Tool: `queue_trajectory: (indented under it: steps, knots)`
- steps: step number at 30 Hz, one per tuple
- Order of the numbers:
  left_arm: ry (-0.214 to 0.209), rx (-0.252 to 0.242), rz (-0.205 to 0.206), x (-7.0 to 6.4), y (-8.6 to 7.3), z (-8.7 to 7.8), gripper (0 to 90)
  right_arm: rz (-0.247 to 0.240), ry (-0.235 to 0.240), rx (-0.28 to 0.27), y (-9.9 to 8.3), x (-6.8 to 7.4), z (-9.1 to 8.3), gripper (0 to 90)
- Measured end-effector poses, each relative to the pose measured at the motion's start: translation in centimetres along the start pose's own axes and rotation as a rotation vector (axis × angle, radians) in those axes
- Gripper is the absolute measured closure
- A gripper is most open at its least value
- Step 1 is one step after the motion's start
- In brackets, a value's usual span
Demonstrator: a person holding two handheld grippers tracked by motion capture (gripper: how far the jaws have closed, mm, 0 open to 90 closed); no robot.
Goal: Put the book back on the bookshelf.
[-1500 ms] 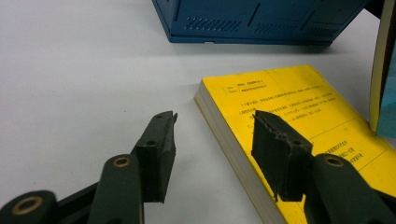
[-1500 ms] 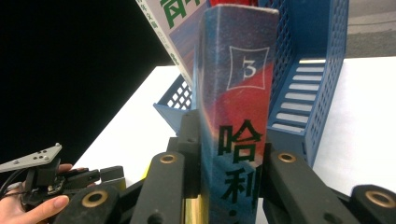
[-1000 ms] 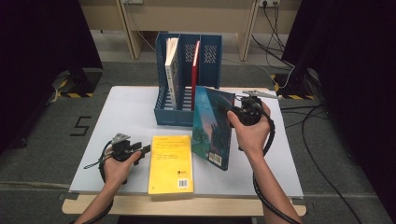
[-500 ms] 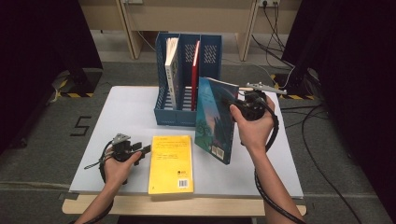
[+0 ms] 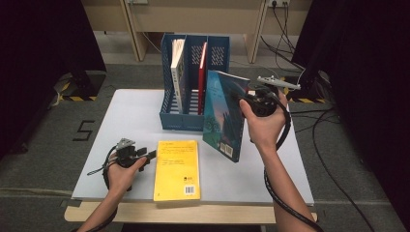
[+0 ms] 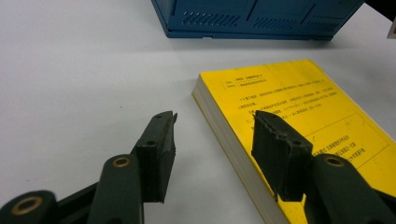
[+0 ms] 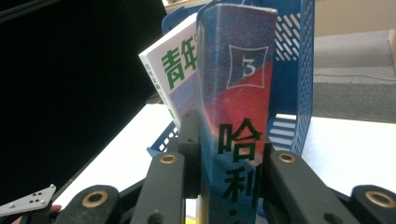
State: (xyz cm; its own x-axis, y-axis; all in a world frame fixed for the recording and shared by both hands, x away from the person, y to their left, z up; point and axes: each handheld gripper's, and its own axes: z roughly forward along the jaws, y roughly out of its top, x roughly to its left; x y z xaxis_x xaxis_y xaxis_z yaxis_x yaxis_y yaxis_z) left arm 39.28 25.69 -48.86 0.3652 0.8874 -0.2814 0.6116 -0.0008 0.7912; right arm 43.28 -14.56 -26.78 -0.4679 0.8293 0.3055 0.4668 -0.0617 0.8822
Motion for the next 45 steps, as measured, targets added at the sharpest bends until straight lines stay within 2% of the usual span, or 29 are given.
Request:
queue_trajectory:
  steps: [19, 45]
  knots:
    - [-0.002, -0.01, -0.003, 0.1, 0.1, -0.1, 48.6, -0.025, -0.012, -0.031, 2.0, 0.5, 0.5, 75.1]
    - [-0.015, -0.013, -0.009, 0.0, 0.1, 0.0, 50.2, -0.044, -0.081, -0.076, 4.2, 0.7, 2.2, 75.1]
